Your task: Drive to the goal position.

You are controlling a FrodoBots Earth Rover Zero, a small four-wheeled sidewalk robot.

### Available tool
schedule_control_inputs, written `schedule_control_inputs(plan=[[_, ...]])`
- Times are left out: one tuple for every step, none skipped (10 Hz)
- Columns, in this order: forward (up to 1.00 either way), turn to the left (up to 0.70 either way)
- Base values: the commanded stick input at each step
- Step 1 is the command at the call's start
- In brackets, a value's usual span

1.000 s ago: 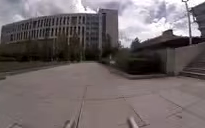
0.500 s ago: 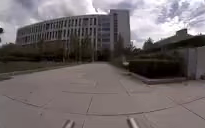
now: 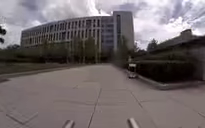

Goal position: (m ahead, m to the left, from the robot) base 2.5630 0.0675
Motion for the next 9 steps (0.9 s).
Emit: schedule_control_inputs(plan=[[1.00, 0.01], [1.00, 0.01], [1.00, 0.01], [1.00, 0.01], [1.00, 0.01], [1.00, 0.01], [1.00, 0.01], [1.00, 0.01], [1.00, 0.01]])
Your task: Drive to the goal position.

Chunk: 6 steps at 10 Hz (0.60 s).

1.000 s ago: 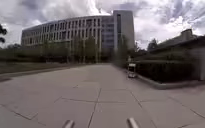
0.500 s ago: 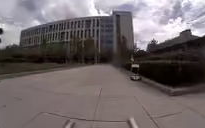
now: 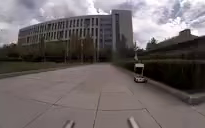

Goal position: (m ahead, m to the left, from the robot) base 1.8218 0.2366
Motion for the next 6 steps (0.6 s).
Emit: schedule_control_inputs(plan=[[1.00, 0.01], [1.00, 0.01], [1.00, 0.35], [1.00, 0.41], [1.00, 0.41], [1.00, 0.41]])
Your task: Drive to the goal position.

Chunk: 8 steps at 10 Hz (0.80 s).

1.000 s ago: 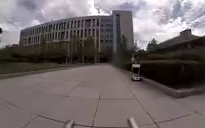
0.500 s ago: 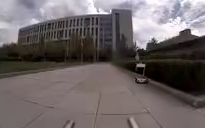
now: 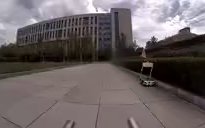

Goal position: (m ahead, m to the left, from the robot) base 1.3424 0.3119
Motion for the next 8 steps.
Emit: schedule_control_inputs(plan=[[1.00, 0.41], [1.00, 0.41], [1.00, 0.41], [1.00, 0.41], [1.00, 0.41], [0.87, 0.36], [0.87, 0.36], [0.87, 0.36]])
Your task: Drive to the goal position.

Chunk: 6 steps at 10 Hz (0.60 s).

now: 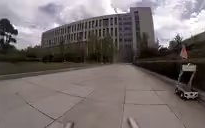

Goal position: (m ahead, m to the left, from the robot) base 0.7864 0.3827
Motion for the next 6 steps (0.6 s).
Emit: schedule_control_inputs(plan=[[0.87, 0.36], [0.87, 0.36], [0.87, 0.36], [0.83, 0.35], [0.72, 0.34], [0.54, 0.43]])
